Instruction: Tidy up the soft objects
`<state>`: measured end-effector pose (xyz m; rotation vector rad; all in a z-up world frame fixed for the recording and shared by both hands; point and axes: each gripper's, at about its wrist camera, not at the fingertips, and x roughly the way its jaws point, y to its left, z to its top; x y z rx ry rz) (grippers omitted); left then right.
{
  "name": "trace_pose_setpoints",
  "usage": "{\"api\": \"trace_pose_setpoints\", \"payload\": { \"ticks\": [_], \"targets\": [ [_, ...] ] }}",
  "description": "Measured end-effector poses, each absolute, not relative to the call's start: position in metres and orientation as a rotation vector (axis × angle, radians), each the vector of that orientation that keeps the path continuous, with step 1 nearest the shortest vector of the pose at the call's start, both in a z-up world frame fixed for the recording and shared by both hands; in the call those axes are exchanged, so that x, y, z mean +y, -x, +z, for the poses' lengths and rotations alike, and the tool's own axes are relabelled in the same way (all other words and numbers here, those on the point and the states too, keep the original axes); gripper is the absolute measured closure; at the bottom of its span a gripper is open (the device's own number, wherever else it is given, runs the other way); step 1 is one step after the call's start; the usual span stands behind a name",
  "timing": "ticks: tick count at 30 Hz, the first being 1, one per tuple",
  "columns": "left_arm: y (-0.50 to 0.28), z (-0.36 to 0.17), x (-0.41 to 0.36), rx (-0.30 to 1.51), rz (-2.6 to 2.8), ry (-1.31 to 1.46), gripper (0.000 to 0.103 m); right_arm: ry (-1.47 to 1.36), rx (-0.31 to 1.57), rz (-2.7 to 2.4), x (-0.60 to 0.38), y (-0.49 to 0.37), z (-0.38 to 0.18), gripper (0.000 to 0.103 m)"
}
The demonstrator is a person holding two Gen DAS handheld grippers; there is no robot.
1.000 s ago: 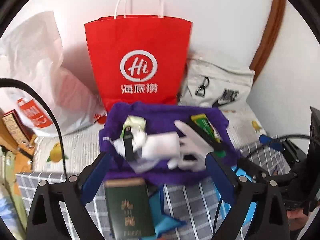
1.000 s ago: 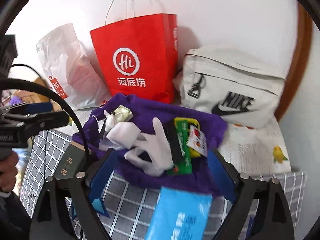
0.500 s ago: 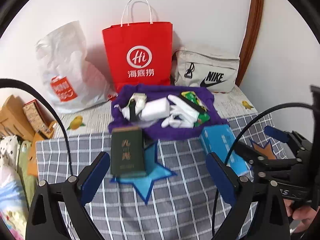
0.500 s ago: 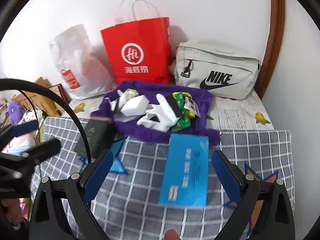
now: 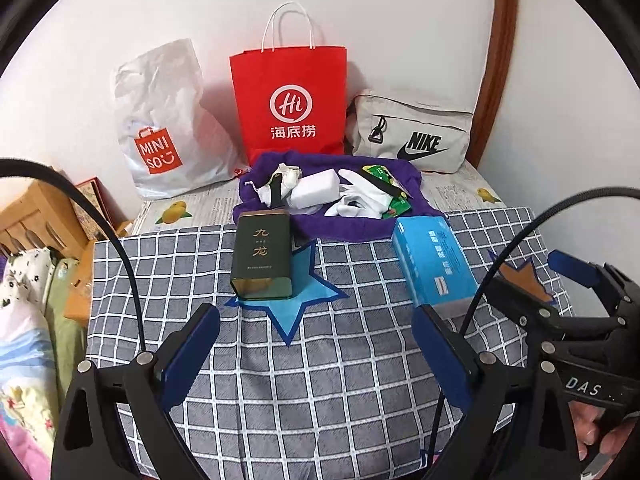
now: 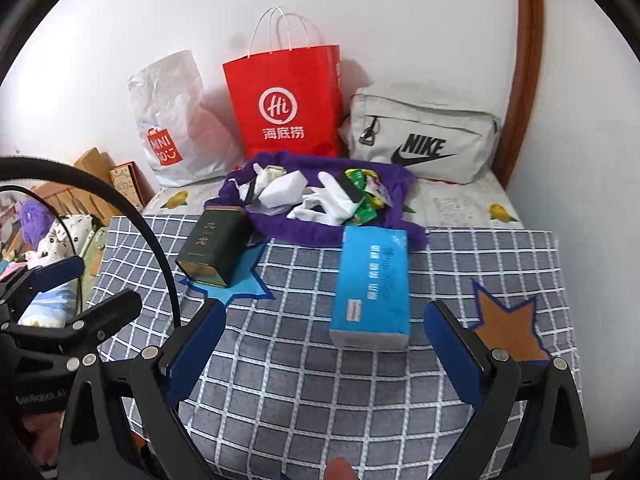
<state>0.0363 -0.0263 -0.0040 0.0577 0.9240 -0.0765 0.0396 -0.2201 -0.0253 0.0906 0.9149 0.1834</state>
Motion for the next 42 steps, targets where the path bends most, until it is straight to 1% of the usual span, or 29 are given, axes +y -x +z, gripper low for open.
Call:
{"api": "trace_pose_setpoints", "payload": {
  "ticks": [12,42],
  "targets": [
    [-0.010,0.007,-0.046,0.875,-0.054,-0.109,0.006,-0.100,0.890,0.137,-0.233,-0.019,-0.020,0.005],
    [-0.002,0.013,-0.046,0.869,-0.060,-0.099,0.006,-0.079,0.860,0.128,-0.235,-0.009,-0.010,0.005]
  ]
}}
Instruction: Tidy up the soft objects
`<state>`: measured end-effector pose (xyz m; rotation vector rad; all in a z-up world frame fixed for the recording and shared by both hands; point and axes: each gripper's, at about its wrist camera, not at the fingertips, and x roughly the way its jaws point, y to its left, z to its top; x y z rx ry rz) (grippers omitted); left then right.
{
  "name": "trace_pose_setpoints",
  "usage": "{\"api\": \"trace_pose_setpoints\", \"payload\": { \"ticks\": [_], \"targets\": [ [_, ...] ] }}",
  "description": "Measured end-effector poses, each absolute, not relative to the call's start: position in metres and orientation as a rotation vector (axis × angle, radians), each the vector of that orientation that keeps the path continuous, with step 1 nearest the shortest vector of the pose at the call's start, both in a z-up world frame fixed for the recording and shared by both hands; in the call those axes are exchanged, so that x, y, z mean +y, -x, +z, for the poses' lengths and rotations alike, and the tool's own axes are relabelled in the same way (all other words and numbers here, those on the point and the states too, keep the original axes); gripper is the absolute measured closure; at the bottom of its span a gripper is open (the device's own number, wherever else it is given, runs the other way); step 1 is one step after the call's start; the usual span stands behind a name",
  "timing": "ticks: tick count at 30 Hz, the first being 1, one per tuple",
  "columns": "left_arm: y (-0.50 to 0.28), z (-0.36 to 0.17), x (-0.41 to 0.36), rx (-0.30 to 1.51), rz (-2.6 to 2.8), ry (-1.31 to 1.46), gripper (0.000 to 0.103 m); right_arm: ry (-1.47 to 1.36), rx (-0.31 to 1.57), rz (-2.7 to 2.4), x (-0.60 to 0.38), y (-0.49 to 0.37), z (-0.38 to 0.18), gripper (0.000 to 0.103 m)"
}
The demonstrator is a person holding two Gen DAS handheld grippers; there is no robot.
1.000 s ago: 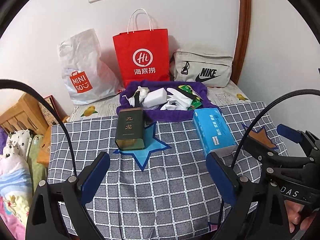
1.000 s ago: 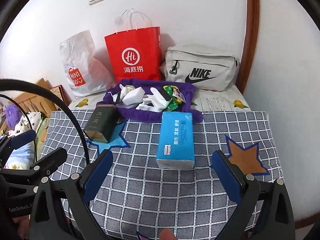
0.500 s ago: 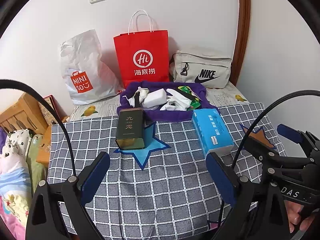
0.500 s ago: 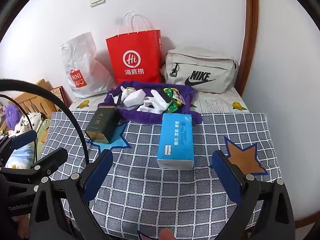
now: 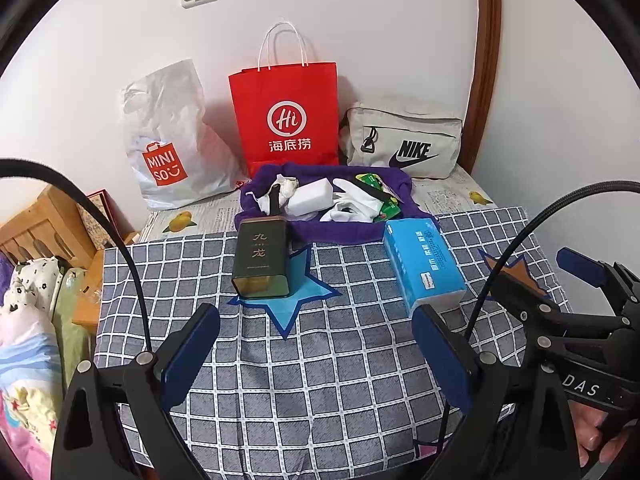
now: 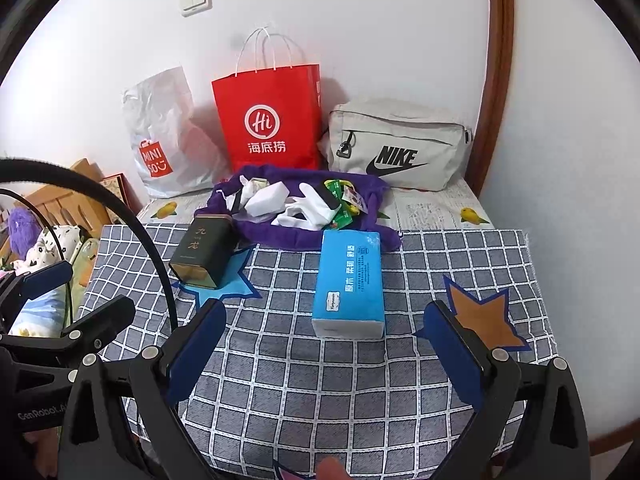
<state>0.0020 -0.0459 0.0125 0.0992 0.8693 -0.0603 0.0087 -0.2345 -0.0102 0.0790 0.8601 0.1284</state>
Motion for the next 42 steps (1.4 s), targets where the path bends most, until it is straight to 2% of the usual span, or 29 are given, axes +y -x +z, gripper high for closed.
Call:
{"api": "trace_pose_setpoints", "payload": {
  "ticks": [42],
  "targets": [
    [0.0032,0.0181,-0.0441,0.865,-0.050,-0.087,0.006,-0.063,0.847,0.130,-0.2357,-0.0026,-0.0055,0.005]
  ]
}}
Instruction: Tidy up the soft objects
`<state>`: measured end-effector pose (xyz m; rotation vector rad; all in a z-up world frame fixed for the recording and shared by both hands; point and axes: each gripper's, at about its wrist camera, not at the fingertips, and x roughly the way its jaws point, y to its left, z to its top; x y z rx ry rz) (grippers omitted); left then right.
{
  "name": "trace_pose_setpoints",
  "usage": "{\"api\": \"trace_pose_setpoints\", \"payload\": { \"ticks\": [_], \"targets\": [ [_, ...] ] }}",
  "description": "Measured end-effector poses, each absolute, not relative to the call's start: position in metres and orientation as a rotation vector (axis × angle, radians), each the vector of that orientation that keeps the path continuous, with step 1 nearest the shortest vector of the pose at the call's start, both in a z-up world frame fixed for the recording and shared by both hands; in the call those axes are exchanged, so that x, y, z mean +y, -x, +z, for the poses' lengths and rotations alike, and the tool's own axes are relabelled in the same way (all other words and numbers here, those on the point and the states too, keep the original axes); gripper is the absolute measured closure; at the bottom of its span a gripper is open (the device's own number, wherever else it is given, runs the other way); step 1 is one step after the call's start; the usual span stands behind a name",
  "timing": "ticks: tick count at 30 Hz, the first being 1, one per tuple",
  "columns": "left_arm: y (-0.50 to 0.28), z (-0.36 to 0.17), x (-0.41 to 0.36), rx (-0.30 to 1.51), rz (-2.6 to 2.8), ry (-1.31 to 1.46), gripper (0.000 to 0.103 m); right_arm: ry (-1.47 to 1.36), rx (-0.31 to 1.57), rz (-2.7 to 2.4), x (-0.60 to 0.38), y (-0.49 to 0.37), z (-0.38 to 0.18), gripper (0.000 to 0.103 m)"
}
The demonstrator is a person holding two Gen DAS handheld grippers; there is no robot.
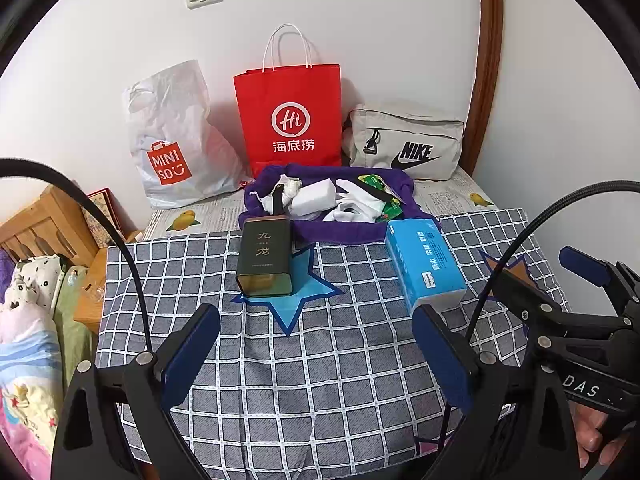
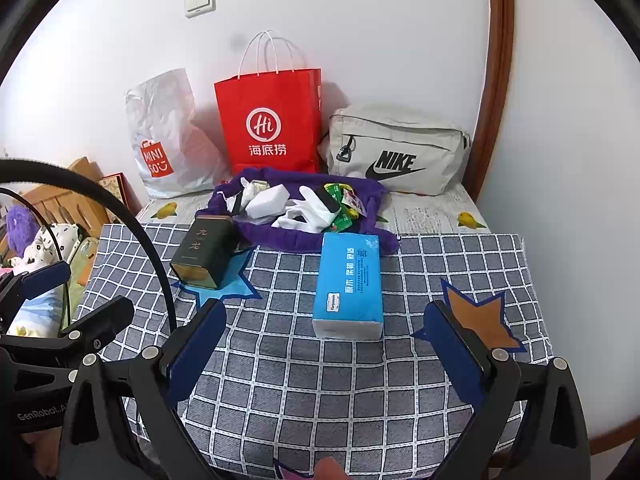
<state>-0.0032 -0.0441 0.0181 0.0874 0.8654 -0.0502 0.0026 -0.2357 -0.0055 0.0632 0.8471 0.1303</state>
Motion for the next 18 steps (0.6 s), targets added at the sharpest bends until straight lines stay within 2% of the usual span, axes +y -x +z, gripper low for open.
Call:
{"api": "trace_pose_setpoints", "payload": {
  "ticks": [18],
  "targets": [
    [0.0038,0.0185,-0.0438,0.864,-0.050,-0.086,0.006,-0.061,0.845,0.133,-0.2353,-0.0028,-0.0042,0.005]
  ]
}}
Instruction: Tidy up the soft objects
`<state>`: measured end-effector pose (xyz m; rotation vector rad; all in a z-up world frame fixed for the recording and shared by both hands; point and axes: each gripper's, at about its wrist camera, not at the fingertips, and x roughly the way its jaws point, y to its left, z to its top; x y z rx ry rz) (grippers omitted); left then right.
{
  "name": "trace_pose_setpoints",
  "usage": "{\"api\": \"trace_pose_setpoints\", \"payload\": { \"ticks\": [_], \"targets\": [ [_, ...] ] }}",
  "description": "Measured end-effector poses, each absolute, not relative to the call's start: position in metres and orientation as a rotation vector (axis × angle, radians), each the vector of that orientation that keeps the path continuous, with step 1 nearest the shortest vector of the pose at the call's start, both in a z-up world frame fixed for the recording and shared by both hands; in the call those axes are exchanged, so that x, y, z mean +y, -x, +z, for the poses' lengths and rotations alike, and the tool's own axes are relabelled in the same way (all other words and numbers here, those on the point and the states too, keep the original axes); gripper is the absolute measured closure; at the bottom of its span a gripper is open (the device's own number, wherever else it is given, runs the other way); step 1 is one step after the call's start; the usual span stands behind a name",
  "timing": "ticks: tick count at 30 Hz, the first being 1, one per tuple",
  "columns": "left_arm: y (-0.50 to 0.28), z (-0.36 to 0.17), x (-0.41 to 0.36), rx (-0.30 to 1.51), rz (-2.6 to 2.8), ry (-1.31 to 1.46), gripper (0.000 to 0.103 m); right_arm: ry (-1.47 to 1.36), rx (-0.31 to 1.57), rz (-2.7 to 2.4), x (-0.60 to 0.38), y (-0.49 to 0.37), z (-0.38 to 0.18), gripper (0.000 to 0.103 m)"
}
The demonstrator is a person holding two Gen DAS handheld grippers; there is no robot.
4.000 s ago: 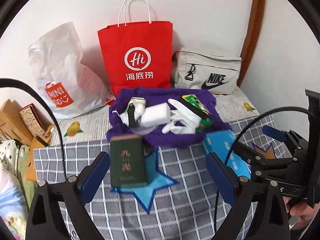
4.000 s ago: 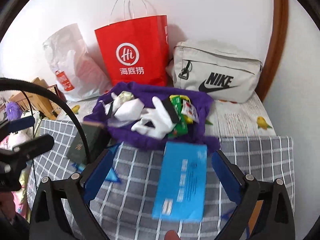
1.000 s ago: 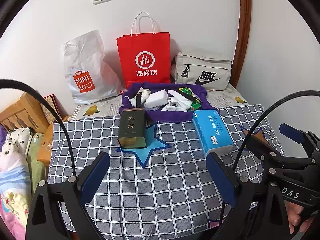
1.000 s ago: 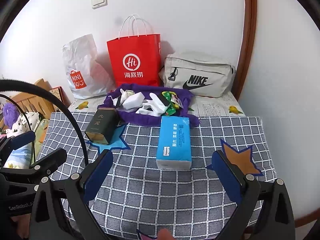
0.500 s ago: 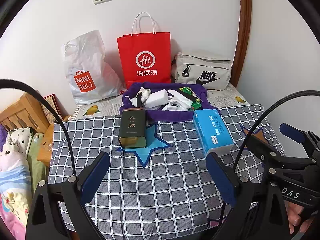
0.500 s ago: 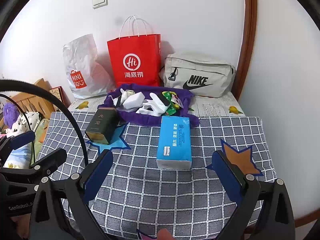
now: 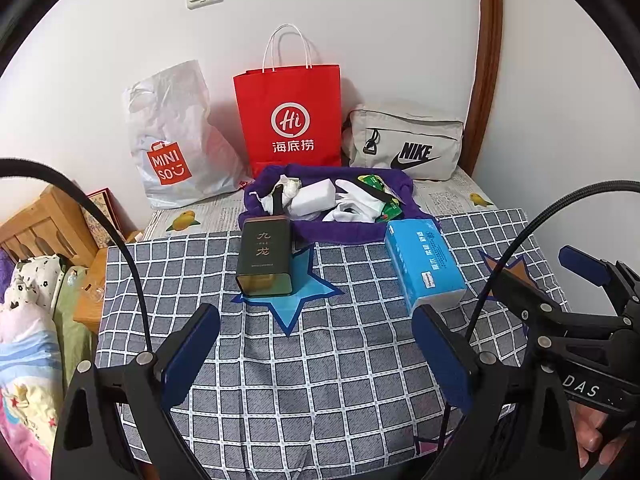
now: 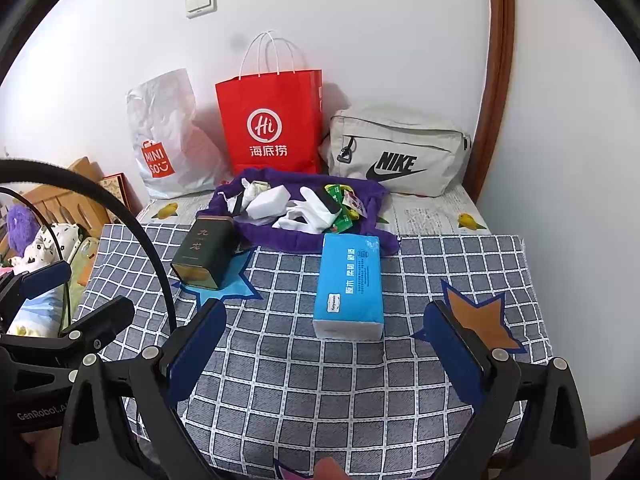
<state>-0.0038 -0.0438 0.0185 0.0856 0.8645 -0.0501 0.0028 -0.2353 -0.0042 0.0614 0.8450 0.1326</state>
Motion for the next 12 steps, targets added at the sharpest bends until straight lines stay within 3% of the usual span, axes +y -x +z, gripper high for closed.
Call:
{"api": "trace_pose_setpoints", "payload": {
  "ticks": [12],
  "targets": [
    [0.0041,0.0182,-0.0436,0.862,-0.051,-0.084,0.006,-0.060,0.841,0.132,-0.2367,-0.0043,-0.0043,0.005]
  ]
}}
